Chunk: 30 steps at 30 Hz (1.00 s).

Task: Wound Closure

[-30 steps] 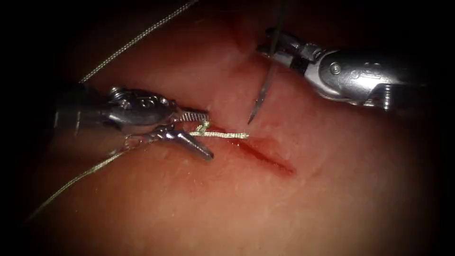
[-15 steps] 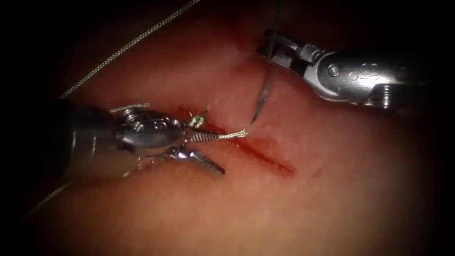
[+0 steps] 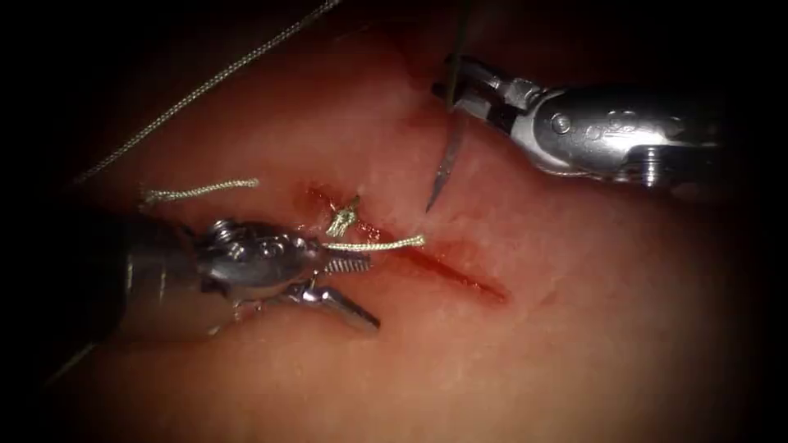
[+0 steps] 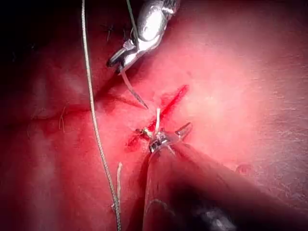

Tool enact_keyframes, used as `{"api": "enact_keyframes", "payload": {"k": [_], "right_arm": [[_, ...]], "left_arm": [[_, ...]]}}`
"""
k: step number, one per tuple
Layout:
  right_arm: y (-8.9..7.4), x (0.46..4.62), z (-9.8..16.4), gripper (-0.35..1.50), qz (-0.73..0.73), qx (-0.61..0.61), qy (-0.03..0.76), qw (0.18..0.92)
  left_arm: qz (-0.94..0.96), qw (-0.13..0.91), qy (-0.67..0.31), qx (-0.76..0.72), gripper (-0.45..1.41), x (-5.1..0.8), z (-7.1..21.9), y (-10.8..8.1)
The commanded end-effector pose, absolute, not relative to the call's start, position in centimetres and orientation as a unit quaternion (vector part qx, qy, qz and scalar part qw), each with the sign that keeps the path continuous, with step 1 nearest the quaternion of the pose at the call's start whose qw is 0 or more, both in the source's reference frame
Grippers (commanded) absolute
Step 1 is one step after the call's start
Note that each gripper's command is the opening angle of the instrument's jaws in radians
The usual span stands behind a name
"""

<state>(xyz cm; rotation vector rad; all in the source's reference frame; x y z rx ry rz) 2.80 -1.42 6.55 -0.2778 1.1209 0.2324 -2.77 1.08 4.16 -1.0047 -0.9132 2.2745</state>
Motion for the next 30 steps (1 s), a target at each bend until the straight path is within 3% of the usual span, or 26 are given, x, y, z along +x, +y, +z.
{"api": "enact_keyframes", "payload": {"k": [1,30], "right_arm": [[-1.41,2.88,6.59,-0.35,0.109,-0.131,0.53,0.83],[-1.61,2.98,6.72,-0.35,0.095,-0.133,0.526,0.835]], "left_arm": [[0.832,0.243,-0.335,-0.369,0.56,-2.83,4.22,1.08],[0.832,0.242,-0.336,-0.369,0.56,-2.85,4.17,1.06]]}}
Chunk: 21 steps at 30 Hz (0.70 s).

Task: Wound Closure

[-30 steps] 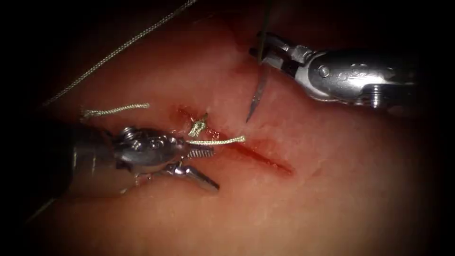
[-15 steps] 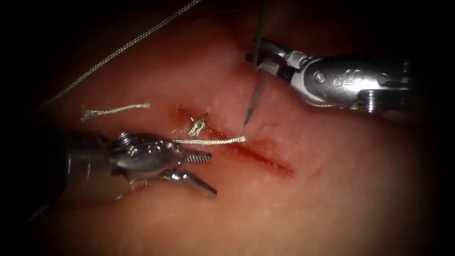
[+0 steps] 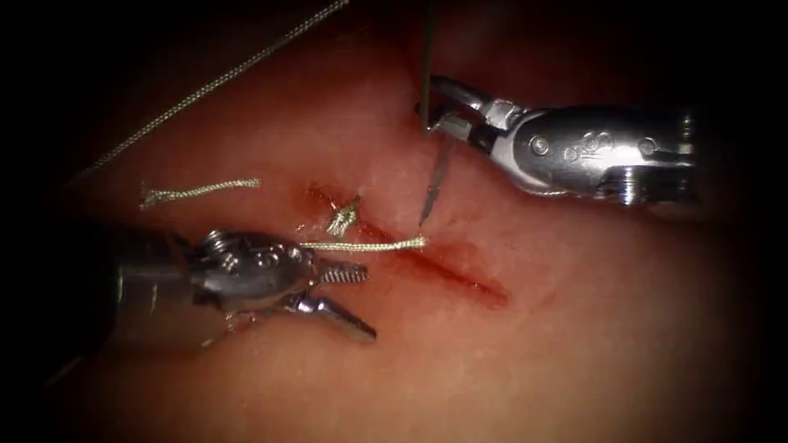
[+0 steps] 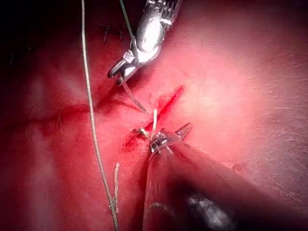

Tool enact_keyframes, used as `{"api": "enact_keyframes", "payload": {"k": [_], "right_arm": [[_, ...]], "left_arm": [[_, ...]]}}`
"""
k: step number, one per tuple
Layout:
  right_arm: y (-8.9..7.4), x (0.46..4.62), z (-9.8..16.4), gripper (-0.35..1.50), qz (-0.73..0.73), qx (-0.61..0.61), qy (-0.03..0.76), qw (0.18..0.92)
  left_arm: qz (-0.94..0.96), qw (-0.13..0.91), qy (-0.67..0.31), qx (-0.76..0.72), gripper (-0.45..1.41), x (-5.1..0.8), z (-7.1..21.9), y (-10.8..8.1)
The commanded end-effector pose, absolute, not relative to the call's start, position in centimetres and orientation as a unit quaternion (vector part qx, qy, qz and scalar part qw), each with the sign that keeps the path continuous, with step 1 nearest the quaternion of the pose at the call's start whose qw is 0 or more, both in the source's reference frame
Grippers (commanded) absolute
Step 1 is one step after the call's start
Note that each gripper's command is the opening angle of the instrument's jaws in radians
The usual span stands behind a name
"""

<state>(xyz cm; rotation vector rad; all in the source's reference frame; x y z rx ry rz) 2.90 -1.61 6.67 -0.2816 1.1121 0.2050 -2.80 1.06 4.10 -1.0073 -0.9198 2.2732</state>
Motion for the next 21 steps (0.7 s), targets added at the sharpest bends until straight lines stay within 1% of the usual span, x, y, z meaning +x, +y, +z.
{"api": "enact_keyframes", "payload": {"k": [1,15,21], "right_arm": [[-1.62,2.99,6.72,-0.35,0.095,-0.133,0.526,0.835],[-1.82,3.04,6.87,-0.35,0.163,-0.098,0.533,0.825],[-1.98,3.03,6.96,-0.35,0.173,-0.077,0.52,0.833]], "left_arm": [[0.832,0.242,-0.336,-0.369,0.56,-2.85,4.17,1.06],[0.832,0.242,-0.336,-0.369,0.56,-2.86,4.16,1.06],[0.832,0.243,-0.336,-0.369,0.56,-2.89,4.14,1.04]]}}
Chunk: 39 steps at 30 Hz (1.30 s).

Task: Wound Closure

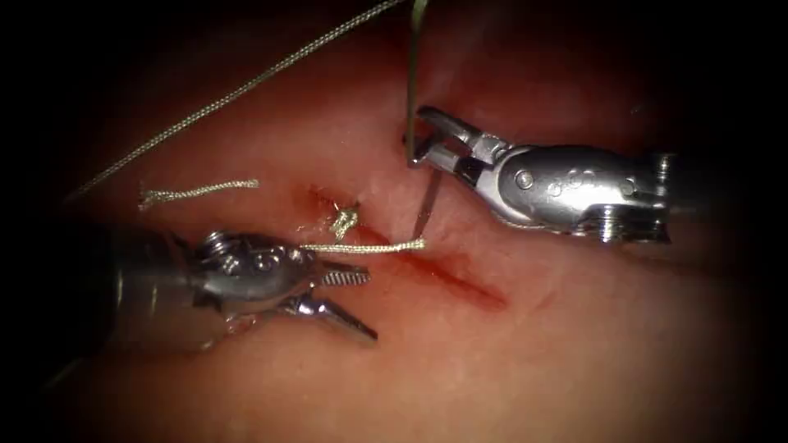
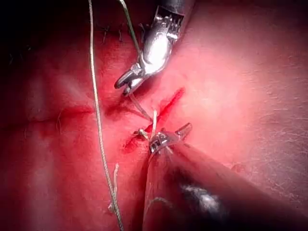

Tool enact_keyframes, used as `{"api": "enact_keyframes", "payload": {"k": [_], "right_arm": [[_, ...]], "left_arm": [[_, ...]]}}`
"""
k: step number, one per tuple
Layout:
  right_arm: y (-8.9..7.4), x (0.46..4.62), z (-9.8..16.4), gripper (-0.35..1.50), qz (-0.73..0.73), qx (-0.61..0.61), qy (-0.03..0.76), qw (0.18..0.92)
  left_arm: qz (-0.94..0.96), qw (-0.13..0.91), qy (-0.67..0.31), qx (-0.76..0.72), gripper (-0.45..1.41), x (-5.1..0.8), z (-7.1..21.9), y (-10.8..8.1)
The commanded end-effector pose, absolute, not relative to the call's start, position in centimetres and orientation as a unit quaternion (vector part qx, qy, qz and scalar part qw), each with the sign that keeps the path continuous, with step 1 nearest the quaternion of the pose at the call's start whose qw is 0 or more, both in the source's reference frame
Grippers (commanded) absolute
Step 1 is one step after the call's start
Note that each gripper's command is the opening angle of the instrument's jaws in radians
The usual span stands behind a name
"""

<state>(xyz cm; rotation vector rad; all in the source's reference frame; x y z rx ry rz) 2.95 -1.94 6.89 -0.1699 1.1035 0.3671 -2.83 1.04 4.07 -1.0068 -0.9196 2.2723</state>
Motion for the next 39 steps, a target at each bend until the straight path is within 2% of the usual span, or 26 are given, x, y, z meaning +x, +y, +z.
{"api": "enact_keyframes", "payload": {"k": [1,7,28,39], "right_arm": [[-2.0,3.03,6.98,-0.35,0.174,-0.076,0.519,0.833],[-2.05,3.03,6.99,-0.35,0.173,-0.072,0.518,0.835],[-2.05,3.07,6.94,-0.35,0.172,-0.065,0.513,0.839],[-2.2,3.07,7.19,-0.35,0.219,-0.014,0.489,0.844]], "left_arm": [[0.832,0.243,-0.336,-0.369,0.54,-2.9,4.15,1.04],[0.833,0.24,-0.334,-0.369,0.44,-2.99,4.27,0.97],[0.831,0.25,-0.352,-0.351,0.44,-2.89,4.87,0.77],[0.832,0.246,-0.354,-0.348,0.44,-2.86,4.9,0.74]]}}
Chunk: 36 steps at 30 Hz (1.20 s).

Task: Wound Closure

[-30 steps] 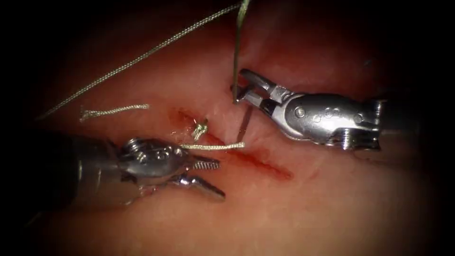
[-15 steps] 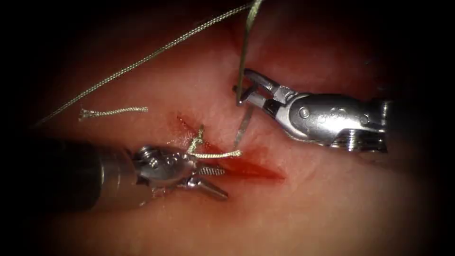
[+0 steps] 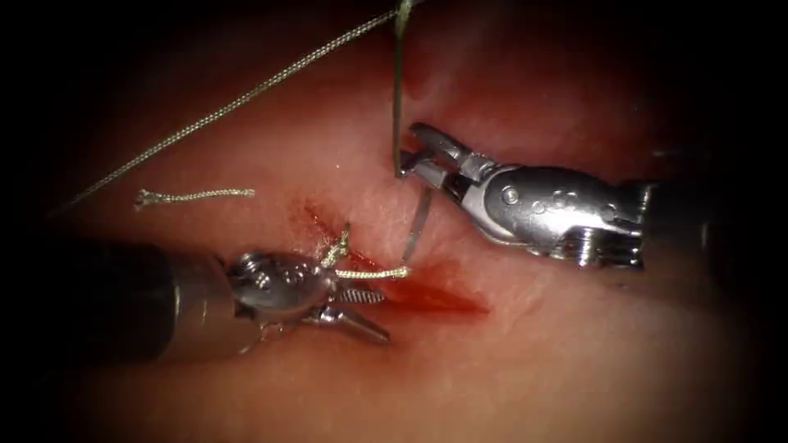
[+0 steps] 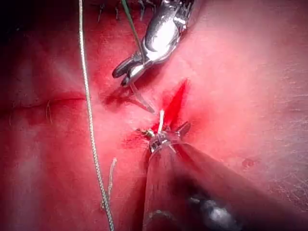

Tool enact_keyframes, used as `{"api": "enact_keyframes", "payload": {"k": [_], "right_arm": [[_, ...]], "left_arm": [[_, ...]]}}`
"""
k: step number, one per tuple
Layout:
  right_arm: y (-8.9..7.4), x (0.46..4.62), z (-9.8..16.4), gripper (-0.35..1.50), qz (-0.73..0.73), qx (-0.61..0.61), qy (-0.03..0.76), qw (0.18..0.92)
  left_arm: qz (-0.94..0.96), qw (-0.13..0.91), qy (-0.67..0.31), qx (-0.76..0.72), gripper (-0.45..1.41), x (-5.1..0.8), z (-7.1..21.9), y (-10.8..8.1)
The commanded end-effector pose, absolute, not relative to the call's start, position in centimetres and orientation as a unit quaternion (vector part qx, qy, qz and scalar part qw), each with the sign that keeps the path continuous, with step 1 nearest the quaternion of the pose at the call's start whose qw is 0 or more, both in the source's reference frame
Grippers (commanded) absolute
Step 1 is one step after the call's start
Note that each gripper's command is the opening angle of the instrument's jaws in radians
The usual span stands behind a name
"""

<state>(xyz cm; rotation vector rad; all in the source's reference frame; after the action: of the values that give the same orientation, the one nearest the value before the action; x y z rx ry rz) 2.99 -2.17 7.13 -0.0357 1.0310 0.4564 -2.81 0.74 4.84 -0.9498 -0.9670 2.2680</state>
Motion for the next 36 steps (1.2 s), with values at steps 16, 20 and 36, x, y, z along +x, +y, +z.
{"api": "enact_keyframes", "payload": {"k": [16,20,36], "right_arm": [[-2.35,3.11,7.24,-0.35,0.295,0.085,0.486,0.819],[-2.42,3.17,7.24,-0.35,0.294,0.104,0.48,0.82],[-2.36,3.04,7.26,-0.35,0.339,0.13,0.46,0.81]], "left_arm": [[0.833,0.246,-0.357,-0.345,0.44,-2.83,4.89,0.74],[0.833,0.245,-0.357,-0.345,0.44,-2.82,4.88,0.75],[0.833,0.244,-0.358,-0.344,0.44,-2.81,4.88,0.75]]}}
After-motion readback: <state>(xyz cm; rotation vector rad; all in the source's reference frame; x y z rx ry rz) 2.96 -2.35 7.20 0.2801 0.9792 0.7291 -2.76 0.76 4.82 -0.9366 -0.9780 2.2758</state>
